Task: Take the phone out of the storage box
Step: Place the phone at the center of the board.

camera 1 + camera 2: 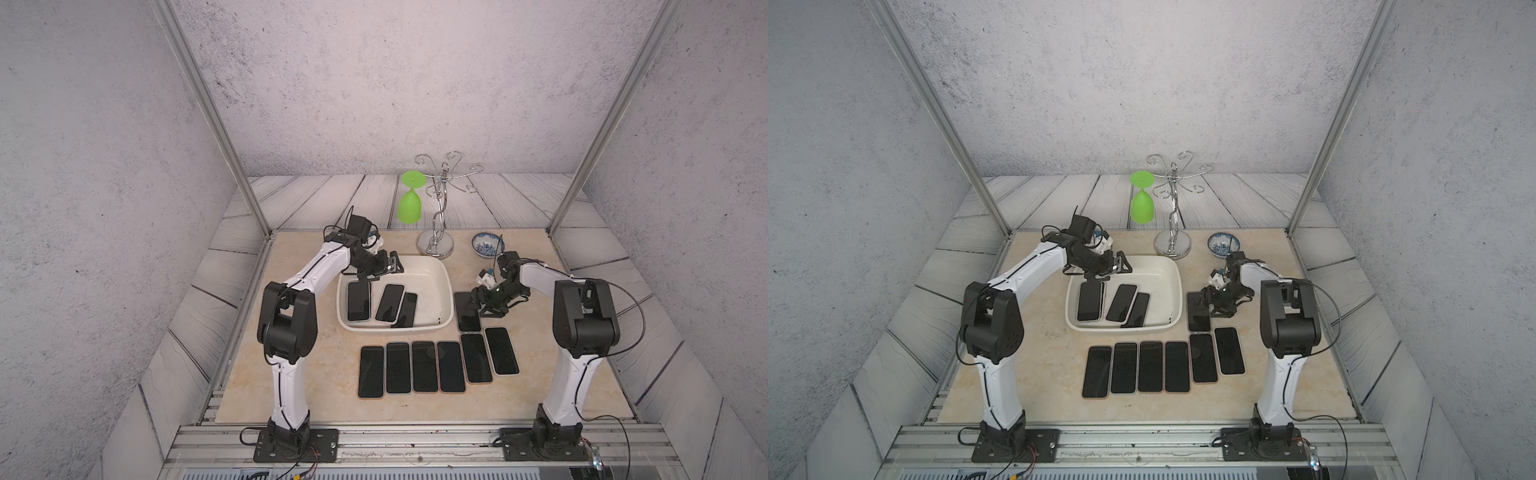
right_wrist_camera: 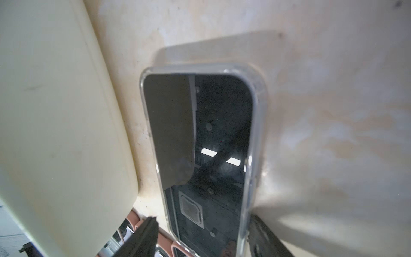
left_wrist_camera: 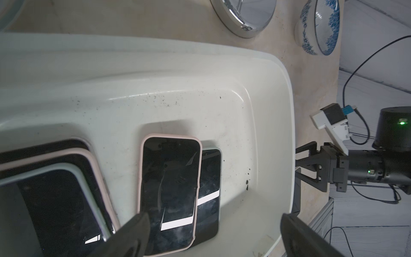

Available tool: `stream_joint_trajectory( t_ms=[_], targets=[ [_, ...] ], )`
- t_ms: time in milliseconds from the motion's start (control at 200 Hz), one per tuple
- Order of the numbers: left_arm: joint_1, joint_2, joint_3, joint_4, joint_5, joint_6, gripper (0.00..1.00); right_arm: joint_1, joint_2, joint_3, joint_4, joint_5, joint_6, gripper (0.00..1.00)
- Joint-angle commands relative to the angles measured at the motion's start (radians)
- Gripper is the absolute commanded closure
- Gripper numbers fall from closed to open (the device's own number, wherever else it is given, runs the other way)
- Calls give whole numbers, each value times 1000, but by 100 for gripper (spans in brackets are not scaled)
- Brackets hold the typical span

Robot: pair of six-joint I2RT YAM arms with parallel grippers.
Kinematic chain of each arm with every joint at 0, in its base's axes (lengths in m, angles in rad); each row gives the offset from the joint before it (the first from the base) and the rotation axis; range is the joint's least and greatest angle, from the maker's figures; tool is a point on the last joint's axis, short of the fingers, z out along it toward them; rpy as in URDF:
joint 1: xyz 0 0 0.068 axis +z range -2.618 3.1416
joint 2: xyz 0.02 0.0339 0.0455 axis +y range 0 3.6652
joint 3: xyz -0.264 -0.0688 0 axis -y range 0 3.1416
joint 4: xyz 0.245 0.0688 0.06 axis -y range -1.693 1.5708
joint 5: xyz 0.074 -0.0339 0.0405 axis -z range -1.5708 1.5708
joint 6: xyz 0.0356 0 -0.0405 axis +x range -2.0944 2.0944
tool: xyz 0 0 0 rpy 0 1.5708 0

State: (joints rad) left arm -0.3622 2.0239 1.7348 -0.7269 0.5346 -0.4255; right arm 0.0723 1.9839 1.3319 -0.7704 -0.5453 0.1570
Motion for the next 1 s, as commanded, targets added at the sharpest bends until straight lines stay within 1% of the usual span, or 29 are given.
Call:
stream_joint_trajectory(
  t_ms=[0,60,125,190,270,320,410,465,996],
  targets=[
    [-22,29,49,-40,-100,15,2,-21,-50,22,-20,115,24,22],
    [-42,59,83,-72,-159,33,2,-21,-101,36,-9,113,35,16],
    [-70,109,154,-130,-232,73,2,-22,-156,42,9,92,47,11],
    [-93,165,225,-206,-312,118,2,-18,-198,49,10,65,53,9],
    [-101,213,260,-260,-351,150,2,-16,-242,51,1,38,53,9],
    [-102,222,241,-249,-347,161,2,-10,-264,48,-5,30,52,8],
    [-102,229,204,-220,-274,178,2,-3,-286,46,-20,22,49,8],
    [-106,236,195,-219,-252,187,2,1,-296,43,-21,19,46,8],
    [-108,294,139,-248,-219,220,2,17,-297,41,-34,15,33,8]
  ],
)
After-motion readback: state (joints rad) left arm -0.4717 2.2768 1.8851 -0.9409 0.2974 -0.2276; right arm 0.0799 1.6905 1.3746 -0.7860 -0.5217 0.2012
